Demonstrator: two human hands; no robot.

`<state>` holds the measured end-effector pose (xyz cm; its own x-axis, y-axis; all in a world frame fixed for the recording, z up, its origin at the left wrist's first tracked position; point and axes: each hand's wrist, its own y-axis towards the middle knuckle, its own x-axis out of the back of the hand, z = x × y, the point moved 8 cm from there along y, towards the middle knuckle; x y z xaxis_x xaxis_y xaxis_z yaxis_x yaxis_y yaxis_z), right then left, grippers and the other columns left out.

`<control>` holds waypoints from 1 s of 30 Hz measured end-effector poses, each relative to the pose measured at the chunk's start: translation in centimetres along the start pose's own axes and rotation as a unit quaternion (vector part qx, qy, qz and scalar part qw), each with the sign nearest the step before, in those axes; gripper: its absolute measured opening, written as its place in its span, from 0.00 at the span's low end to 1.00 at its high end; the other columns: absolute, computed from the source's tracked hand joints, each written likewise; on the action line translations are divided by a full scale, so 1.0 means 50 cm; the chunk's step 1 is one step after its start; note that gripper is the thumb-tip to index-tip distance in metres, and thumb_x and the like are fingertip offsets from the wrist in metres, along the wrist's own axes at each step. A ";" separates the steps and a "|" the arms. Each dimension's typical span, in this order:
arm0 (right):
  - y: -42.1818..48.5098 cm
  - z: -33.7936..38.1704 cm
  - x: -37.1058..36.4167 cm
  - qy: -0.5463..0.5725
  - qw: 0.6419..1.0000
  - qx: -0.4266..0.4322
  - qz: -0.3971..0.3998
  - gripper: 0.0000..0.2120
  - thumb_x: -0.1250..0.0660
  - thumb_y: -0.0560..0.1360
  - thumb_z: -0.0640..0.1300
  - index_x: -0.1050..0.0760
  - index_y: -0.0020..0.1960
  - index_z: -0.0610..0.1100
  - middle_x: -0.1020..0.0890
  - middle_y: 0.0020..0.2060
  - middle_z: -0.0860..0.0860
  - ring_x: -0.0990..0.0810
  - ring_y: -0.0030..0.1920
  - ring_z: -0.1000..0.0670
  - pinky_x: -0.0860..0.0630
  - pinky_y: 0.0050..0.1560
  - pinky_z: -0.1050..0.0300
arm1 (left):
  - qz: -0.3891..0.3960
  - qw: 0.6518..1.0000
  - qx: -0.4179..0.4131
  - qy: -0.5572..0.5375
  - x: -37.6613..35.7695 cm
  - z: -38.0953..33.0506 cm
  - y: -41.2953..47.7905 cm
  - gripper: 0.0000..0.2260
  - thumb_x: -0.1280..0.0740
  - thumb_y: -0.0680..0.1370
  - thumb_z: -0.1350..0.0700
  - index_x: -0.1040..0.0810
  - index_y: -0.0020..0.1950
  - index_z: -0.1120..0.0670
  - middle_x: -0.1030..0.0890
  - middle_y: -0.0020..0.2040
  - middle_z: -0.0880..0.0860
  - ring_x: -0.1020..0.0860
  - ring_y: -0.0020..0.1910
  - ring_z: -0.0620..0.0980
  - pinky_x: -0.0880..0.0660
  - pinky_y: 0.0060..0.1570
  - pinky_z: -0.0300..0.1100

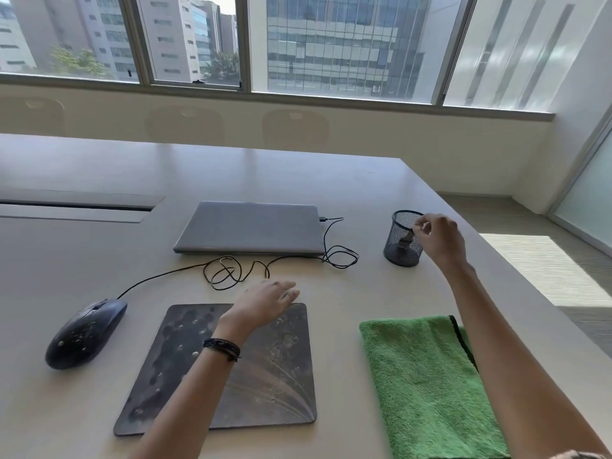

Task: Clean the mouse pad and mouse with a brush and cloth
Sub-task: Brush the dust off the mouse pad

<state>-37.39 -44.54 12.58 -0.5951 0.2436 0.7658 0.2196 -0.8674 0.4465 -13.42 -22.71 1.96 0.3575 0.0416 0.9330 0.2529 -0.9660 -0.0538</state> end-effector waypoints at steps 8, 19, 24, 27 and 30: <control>0.008 -0.009 0.017 -0.010 0.998 0.007 -0.065 0.08 0.38 0.75 0.41 0.21 0.46 0.38 0.19 0.44 0.39 0.22 0.46 0.37 0.29 0.42 0.52 | 0.009 1.000 0.001 -0.013 0.002 -0.003 -0.003 0.21 0.47 0.82 0.47 0.34 0.72 0.54 0.28 0.69 0.54 0.32 0.69 0.52 0.34 0.67 0.48; -0.114 0.112 0.129 0.026 0.934 0.147 -0.326 0.05 0.38 0.75 0.43 0.26 0.43 0.42 0.21 0.35 0.46 0.22 0.34 0.43 0.30 0.37 0.55 | -0.063 0.997 -0.022 -0.038 0.035 0.008 -0.025 0.18 0.45 0.81 0.49 0.30 0.69 0.52 0.22 0.63 0.54 0.26 0.63 0.53 0.30 0.62 0.47; -0.151 0.170 0.147 0.133 0.929 0.172 -0.298 0.05 0.40 0.75 0.40 0.28 0.43 0.40 0.24 0.36 0.43 0.30 0.33 0.51 0.38 0.35 0.63 | -0.152 0.987 0.002 -0.053 0.066 0.055 -0.064 0.15 0.44 0.81 0.49 0.26 0.66 0.49 0.20 0.60 0.48 0.23 0.59 0.48 0.27 0.54 0.43; -0.173 0.225 0.131 0.211 0.928 0.206 -0.226 0.05 0.41 0.75 0.39 0.29 0.42 0.39 0.25 0.38 0.45 0.31 0.33 0.55 0.33 0.33 0.65 | -0.157 0.986 0.004 -0.054 0.073 0.080 -0.086 0.14 0.44 0.81 0.49 0.26 0.64 0.47 0.21 0.62 0.45 0.24 0.60 0.46 0.28 0.53 0.42; -0.200 0.289 0.097 0.255 0.927 0.236 -0.141 0.04 0.42 0.75 0.41 0.31 0.42 0.42 0.24 0.34 0.49 0.27 0.30 0.54 0.31 0.32 0.72 | -0.143 0.988 0.010 -0.052 0.078 0.103 -0.106 0.15 0.43 0.80 0.49 0.26 0.65 0.47 0.21 0.62 0.47 0.24 0.60 0.47 0.27 0.55 0.44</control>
<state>-31.29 -28.39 18.49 -0.9421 0.0905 0.3229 0.2416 -0.4846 0.8407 -8.74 -16.12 4.07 0.3582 0.3397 0.8696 0.3742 -0.9056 0.1997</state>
